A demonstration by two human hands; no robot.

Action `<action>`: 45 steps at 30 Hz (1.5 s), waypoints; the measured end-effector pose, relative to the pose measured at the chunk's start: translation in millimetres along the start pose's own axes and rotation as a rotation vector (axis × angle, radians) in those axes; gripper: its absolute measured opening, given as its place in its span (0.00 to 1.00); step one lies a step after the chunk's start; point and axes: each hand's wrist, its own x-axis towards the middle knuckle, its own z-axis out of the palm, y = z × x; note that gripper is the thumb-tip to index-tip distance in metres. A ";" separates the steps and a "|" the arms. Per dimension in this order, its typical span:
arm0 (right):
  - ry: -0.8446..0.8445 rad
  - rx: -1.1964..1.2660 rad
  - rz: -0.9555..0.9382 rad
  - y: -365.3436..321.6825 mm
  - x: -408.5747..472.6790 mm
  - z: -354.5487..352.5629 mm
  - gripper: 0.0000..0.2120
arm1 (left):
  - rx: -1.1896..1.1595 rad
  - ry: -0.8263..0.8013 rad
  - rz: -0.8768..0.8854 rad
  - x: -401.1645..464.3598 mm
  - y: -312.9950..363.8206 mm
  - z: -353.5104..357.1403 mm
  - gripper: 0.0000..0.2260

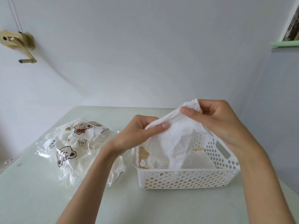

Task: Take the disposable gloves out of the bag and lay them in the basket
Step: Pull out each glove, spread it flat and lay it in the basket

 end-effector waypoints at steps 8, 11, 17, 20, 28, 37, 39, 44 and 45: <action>0.265 0.018 -0.008 19.9 11.9 -12.5 0.20 | 0.024 0.030 -0.099 -1.1 12.0 -7.0 0.14; 0.436 -0.085 -0.139 9.5 11.3 8.0 0.22 | 0.079 0.120 -0.106 -2.1 20.5 -9.1 0.15; 0.442 0.221 -0.124 -6.6 15.8 43.8 0.15 | 0.062 0.341 -0.041 -13.7 58.1 -27.7 0.15; 0.399 0.252 0.077 18.3 21.2 38.7 0.14 | 0.119 0.325 -0.198 -2.4 56.5 -29.3 0.15; 0.085 -0.716 0.422 120.4 10.4 -16.6 0.19 | 0.662 -0.230 -0.667 67.2 -34.6 13.9 0.10; -0.242 -0.951 0.598 116.2 11.2 -17.3 0.19 | 0.966 -0.193 -0.509 69.9 -55.2 33.9 0.17; -0.323 -0.932 0.651 120.1 10.6 -15.3 0.23 | 1.104 -0.232 -0.516 64.6 -50.7 29.5 0.23; -0.445 -1.015 0.661 123.1 9.7 -13.5 0.28 | 1.457 -0.397 -0.602 54.7 -43.4 31.8 0.27; -0.426 -1.017 0.629 120.5 9.7 -14.9 0.29 | 1.495 -0.434 -0.619 54.0 -44.7 34.0 0.26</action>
